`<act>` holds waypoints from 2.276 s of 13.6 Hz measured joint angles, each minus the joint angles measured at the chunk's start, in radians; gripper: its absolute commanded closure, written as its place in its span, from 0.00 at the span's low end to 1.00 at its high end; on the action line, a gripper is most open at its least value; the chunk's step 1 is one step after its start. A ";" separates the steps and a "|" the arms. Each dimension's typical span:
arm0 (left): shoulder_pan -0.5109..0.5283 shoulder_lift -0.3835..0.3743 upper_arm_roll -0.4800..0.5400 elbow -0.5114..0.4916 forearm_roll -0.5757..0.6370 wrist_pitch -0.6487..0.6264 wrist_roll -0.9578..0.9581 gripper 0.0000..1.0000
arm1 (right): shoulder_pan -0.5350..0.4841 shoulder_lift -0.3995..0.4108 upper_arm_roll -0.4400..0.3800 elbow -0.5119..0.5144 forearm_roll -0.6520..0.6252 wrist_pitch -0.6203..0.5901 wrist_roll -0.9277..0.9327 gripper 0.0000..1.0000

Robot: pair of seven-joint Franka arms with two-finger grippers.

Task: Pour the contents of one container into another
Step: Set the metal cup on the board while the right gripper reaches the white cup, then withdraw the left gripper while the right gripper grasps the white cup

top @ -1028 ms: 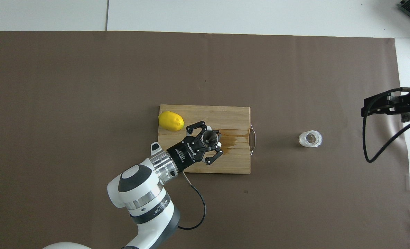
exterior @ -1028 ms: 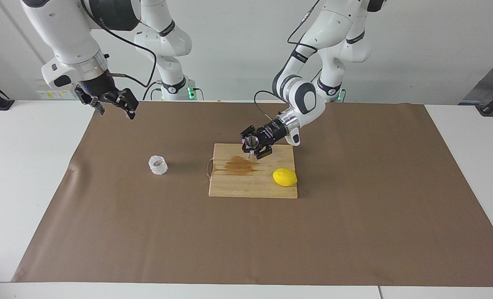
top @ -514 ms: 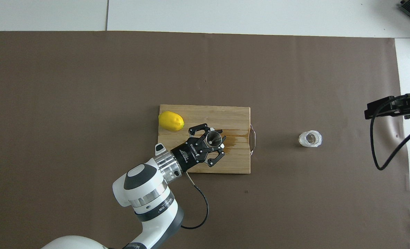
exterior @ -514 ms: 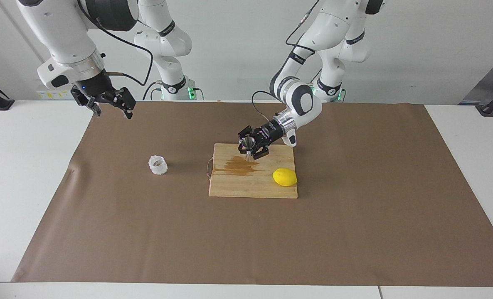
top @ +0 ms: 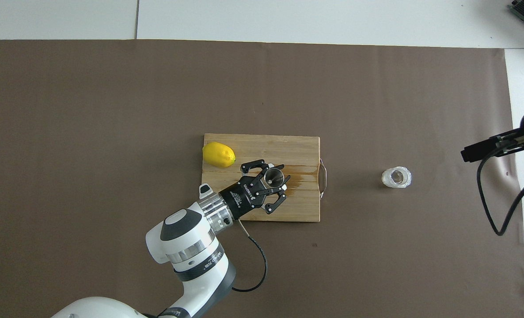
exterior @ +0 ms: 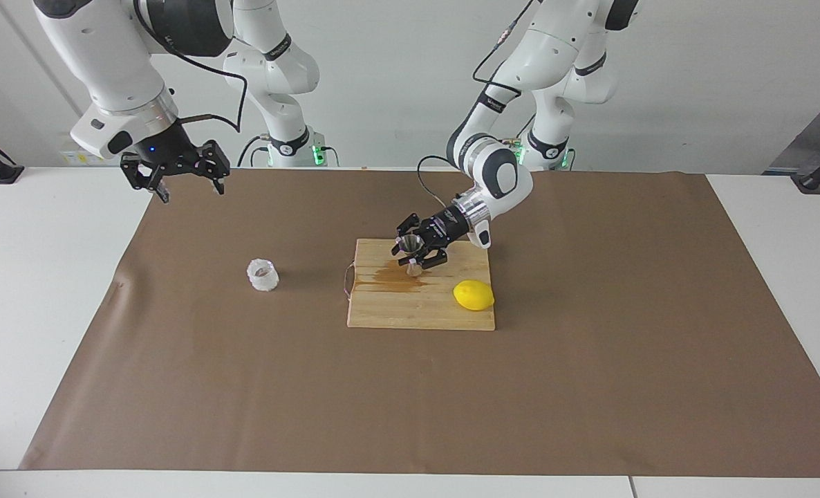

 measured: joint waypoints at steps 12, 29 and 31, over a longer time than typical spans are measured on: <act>0.001 0.007 -0.006 0.014 -0.004 0.123 0.002 0.00 | -0.025 -0.089 -0.002 -0.272 0.100 0.196 -0.728 0.00; 0.018 -0.047 -0.059 0.041 0.073 0.469 -0.025 0.00 | -0.178 0.065 -0.007 -0.613 0.646 0.581 -1.736 0.00; 0.019 -0.047 -0.059 0.041 0.092 0.469 -0.025 0.00 | -0.178 0.092 -0.007 -0.618 0.698 0.595 -1.798 0.00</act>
